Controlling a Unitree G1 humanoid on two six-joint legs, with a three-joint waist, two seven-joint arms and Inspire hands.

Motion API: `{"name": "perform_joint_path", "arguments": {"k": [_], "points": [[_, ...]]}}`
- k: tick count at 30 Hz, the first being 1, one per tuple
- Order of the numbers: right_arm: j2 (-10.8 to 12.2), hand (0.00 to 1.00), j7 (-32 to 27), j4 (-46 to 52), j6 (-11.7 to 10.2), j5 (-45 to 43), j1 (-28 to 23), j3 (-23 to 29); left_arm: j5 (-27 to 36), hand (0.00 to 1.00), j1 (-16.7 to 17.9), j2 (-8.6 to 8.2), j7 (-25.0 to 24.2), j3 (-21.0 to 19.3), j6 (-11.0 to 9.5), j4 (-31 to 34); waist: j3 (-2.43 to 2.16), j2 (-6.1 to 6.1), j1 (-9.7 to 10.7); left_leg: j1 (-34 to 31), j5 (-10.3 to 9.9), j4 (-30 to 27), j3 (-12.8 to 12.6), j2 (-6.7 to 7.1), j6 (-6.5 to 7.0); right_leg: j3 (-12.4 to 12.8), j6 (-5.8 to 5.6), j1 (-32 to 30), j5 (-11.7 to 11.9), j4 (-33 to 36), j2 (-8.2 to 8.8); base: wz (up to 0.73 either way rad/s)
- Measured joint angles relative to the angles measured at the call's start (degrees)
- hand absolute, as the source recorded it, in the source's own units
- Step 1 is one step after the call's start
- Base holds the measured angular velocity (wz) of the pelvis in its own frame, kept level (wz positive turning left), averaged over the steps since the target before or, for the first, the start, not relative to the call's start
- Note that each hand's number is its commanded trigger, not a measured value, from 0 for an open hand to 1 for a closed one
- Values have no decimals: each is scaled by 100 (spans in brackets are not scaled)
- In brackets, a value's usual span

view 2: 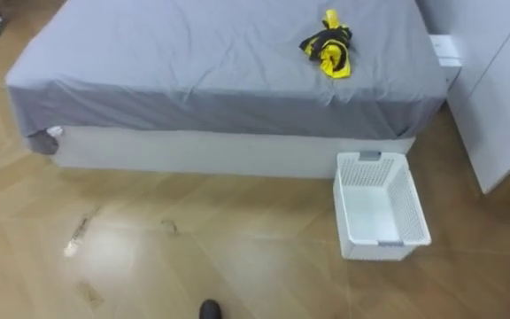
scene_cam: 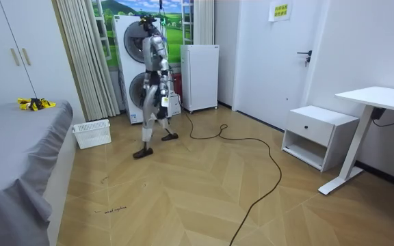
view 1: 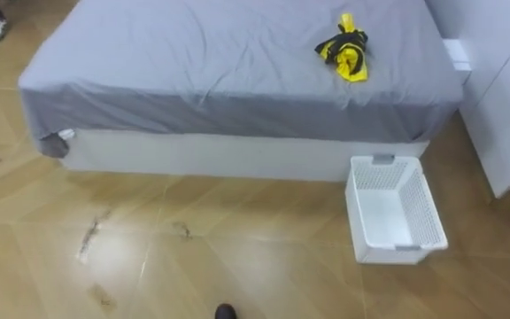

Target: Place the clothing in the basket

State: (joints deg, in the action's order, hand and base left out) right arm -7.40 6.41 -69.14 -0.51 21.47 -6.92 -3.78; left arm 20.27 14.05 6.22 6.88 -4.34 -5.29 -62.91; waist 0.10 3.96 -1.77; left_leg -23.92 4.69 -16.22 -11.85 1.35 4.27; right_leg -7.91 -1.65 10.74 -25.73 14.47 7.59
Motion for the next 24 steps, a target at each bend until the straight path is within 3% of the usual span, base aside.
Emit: {"name": "perform_joint_path", "arguments": {"k": [1, 2, 3, 4, 5, 6, 7, 8, 9, 10, 11, 12, 13, 15, 16, 17, 18, 19, 20, 21, 22, 23, 24], "points": [[-14, 0, -8, 27, -31, -42, 14, 69, 35, 0, -49, 28, -3, -1, -28, -21, 60, 73, -15, -74, -365, -444, -123, 91, 49, -24, -77, 51, 3, 57, 156, -15], [-41, 0, -27, 47, -85, -30, 2, 81, 38, 0, -87, 16, -6, 5, -36, -13, 60, 60, -33, -122, -700, -843, -218, 112, 81, -47, -202, 51, 77, 300, 279, -18], [-51, 0, -39, 61, -95, -28, 14, 82, 38, 0, -93, 9, -10, 11, -57, -7, 55, 33, -25, -117, -894, -1024, -246, 114, 95, -57, -255, 3, 112, 579, 333, -13], [-50, 0, -65, 78, -104, 6, -11, 70, 39, 0, -121, 10, -26, 17, -90, -19, 44, -4, -15, 9, -1227, -1210, -286, 143, 130, -54, -360, -198, 262, 1379, 468, 0], [-34, 0, -107, 86, -108, 58, -71, 66, 30, 0, -148, 16, 0, 27, -121, -14, 34, -3, -1, 320, -1470, -1211, -325, 231, 165, -28, -362, -391, 699, 2241, 624, 3], [-33, 0, -139, 94, -111, 81, -99, 70, 34, 0, -164, 11, 11, 34, -140, -15, 36, 2, -4, 493, -1565, -1172, -324, 260, 180, -11, -349, -475, 1030, 2610, 668, 4], [-28, 0, -198, 100, -115, 98, -119, 129, -32, 0, -193, 7, 18, 121, -194, -18, 19, -65, -17, 893, -1726, -1004, -272, 297, 208, -2, -197, -704, 1953, 3308, 733, 6], [-22, 0, -215, 162, -141, 115, -119, 163, -207, 0, -222, 5, 17, 139, -227, -7, -23, -186, -18, 1242, -1817, -773, -155, 307, 214, -17, -108, -984, 2015, 3850, 691, 0], [-24, 0, -220, 233, -144, 136, -113, 162, -270, 0, -257, -2, 22, 131, -236, -4, -14, -207, -37, 1436, -1841, -629, -140, 298, 202, -25, -84, -1187, 1785, 4079, 625, 0], [-26, 0, -237, 378, -146, 185, -71, 163, -408, 0, -315, -21, 36, 131, -246, -12, 19, -281, -34, 1777, -1877, -373, -31, 257, 182, -120, 74, -1642, 1299, 4277, 417, 5], [-23, 0, -273, 586, -153, 204, -58, 166, -490, 0, -355, -32, 18, 142, -242, 20, 31, -384, -13, 2036, -1926, -195, 77, 180, 156, -255, 173, -2110, 960, 4138, 165, 14], [-20, 0, -283, 684, -152, 208, -50, 163, -509, 0, -367, -31, 4, 156, -242, 61, 25, -427, -14, 2162, -1952, -115, 121, 153, 134, -326, 191, -2345, 855, 3952, 60, 26], [-10, 0, -345, 842, -154, 233, -23, 156, -524, 0, -391, -1, -19, 287, -241, 118, 51, -445, -3, 2386, -2021, 15, 226, 101, 98, -406, 204, -2725, 774, 3327, -135, 41], [-4, 0, -486, 1038, -191, 246, -2, 163, -534, 0, -427, 13, -28, 515, -220, 111, 52, -457, 35, 2739, -2146, 267, 332, 33, -3, -432, 233, -3044, 968, 1906, -281, 52], [-7, 0, -541, 1072, -270, 206, 33, 197, -552, 0, -420, -28, -39, 574, -200, 115, 62, -495, 40, 3004, -2249, 413, 385, -47, -89, -535, 288, -3130, 1560, 1118, -277, 53], [1, 0, -627, 1071, -357, 206, 39, 282, -588, 0, -358, -75, -60, 605, -178, 134, 33, -603, 23, 3304, -2348, 497, 531, -224, -202, -639, 309, -3120, 2169, 527, -383, 46], [10, 0, -671, 1079, -406, 208, 67, 289, -590, 0, -311, -70, -77, 627, -181, 147, 23, -628, -12, 3392, -2383, 529, 589, -290, -259, -649, 362, -3129, 2396, 291, -448, 19], [31, 0, -736, 1120, -514, 207, 170, 289, -586, 0, -263, -35, -86, 630, -181, 133, 13, -626, -70, 3482, -2478, 489, 678, -388, -389, -660, 544, -3204, 2740, 117, -536, -5], [10, 0, -812, 1222, -608, 207, 271, 290, -571, 0, -236, -32, -90, 659, -172, 47, -15, -704, -99, 3500, -2568, 420, 714, -512, -578, -786, 751, -3134, 2787, 309, -652, -8], [-1, 0, -863, 1298, -634, 207, 316, 291, -559, 0, -174, -32, -101, 683, -170, 8, 1, -772, -122, 3537, -2559, 440, 708, -605, -662, -863, 768, -3095, 2734, 437, -704, 0], [-6, 0, -964, 1397, -724, 243, 383, 315, -543, 0, -168, -23, -138, 691, -178, -6, 33, -827, -194, 3609, -2477, 495, 694, -670, -868, -872, 826, -3066, 2592, 666, -741, 16], [-18, 0, -1052, 1413, -762, 259, 530, 347, -544, 0, -177, -18, -143, 705, -203, 36, 83, -824, -236, 3638, -2420, 829, 635, -682, -928, -720, 863, -3108, 2398, 1087, -683, 37], [-32, 0, -1095, 1417, -759, 260, 587, 419, -554, 0, -182, -18, -146, 709, -238, 114, 145, -824, -209, 3649, -2349, 1071, 609, -679, -887, -674, 869, -3178, 2303, 1514, -605, 83]]}}
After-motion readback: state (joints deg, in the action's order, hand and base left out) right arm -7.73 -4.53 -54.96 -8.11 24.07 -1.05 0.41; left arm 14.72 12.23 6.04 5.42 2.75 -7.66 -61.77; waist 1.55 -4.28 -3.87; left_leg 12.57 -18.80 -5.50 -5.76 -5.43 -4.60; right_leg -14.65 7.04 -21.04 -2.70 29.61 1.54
